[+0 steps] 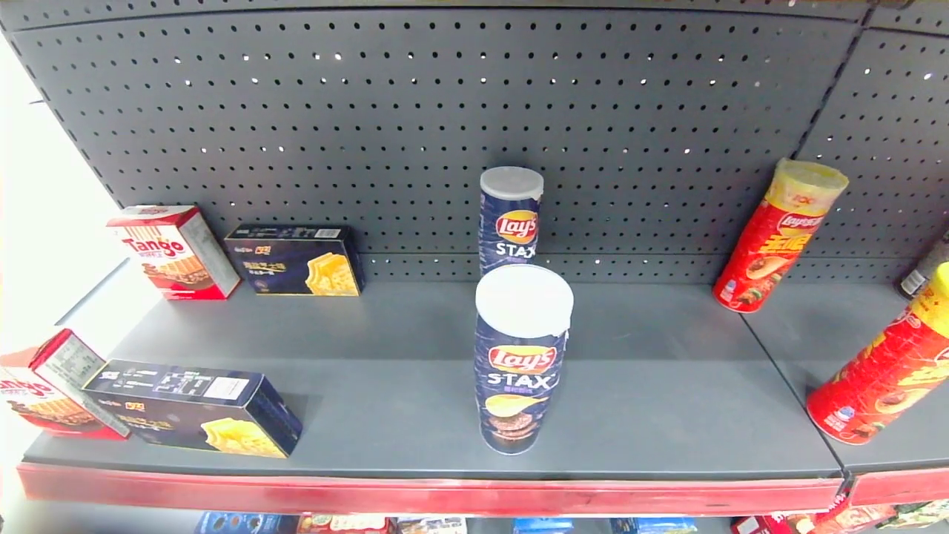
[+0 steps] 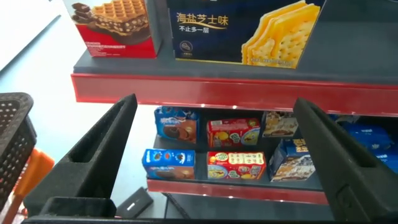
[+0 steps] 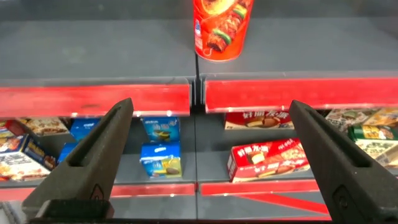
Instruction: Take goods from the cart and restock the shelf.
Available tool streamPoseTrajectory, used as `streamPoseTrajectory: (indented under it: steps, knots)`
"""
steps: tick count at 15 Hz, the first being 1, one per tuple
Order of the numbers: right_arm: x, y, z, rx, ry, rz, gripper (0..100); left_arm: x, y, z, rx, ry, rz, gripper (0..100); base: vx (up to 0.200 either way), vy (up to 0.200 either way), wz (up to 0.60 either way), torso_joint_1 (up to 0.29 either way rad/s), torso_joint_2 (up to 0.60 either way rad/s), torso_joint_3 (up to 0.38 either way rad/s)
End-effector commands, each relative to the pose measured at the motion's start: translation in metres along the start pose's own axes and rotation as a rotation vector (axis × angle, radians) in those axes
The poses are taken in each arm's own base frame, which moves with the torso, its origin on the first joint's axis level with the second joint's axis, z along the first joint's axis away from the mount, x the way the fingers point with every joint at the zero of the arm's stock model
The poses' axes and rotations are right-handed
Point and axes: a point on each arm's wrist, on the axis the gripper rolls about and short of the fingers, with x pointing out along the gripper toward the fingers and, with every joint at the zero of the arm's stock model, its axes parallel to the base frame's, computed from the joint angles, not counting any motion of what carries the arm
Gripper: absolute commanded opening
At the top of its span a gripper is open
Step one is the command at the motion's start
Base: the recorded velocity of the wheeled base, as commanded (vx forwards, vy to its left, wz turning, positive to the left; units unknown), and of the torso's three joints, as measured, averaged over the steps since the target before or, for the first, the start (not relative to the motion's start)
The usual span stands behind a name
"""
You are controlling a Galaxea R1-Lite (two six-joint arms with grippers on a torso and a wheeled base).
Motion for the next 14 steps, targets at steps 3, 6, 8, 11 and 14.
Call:
streamPoseTrajectory:
  steps: [3,6,8,11,14]
  knots:
    - [0.0001,0.0000,-0.0001,0.001,0.002,0.001,100,0.0001,0.0000,0.0000,-0.001,0.001,-0.001,100,0.000,0.000,0.00,0.000,0.00,0.000]
    - [0.0001,0.0000,-0.0001,0.000,0.002,0.001,100,0.0001,0.0000,0.0000,-0.001,0.001,0.001,100,-0.200,0.000,0.00,0.009,0.00,0.001]
    - [0.0001,0.0000,-0.0001,0.000,0.002,0.001,100,0.0001,0.0000,0.0000,-0.002,0.001,-0.001,100,0.000,0.000,0.00,0.000,0.00,0.000]
    - [0.0001,0.0000,-0.0001,0.000,0.002,0.001,100,0.0001,0.0000,0.0000,-0.002,0.001,-0.001,100,0.000,0.000,0.00,0.000,0.00,0.000]
    - [0.0001,0.0000,-0.0001,0.000,0.002,0.001,100,0.0001,-0.0001,0.0000,-0.002,0.001,-0.002,100,0.000,0.000,0.00,0.000,0.00,0.000]
